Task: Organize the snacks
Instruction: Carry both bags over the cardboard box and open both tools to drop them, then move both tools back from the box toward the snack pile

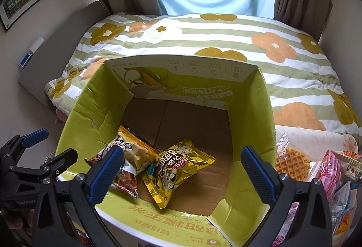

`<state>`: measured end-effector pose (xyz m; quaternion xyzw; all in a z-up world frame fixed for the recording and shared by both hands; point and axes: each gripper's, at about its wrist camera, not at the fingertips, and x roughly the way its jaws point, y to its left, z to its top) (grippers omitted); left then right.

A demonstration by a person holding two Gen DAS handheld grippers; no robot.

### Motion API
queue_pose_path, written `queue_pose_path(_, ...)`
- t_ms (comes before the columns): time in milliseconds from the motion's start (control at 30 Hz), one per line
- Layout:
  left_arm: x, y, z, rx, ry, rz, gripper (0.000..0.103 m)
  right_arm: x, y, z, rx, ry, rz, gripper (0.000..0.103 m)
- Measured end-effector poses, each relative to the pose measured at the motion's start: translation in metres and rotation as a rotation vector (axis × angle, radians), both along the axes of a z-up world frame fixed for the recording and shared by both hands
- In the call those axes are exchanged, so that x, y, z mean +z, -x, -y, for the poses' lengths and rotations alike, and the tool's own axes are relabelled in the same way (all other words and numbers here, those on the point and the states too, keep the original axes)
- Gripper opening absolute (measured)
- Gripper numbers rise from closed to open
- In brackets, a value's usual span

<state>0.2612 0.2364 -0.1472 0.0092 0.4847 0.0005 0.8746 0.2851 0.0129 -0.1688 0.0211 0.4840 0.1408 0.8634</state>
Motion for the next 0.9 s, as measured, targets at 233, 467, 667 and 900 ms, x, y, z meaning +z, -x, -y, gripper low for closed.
queue_pose_path(233, 0.025, 0.025, 0.006, 0.008, -0.02, 0.082, 0.101, 0.029, 0.025, 0.001, 0.004, 0.028, 0.031, 0.103)
queue_pose_path(467, 0.047, 0.042, 0.022, -0.029, 0.0, 0.149, 0.101, 0.064, 0.06, 0.021, -0.043, 0.061, 0.145, 0.103)
queue_pose_path(667, 0.065, 0.054, 0.055, -0.096, -0.004, 0.208, 0.101, 0.076, 0.081, 0.054, -0.104, 0.067, 0.187, 0.103)
queue_pose_path(900, 0.069, 0.071, 0.12, -0.194, 0.009, 0.224, 0.101, 0.078, 0.115, 0.115, -0.189, 0.074, 0.194, 0.103)
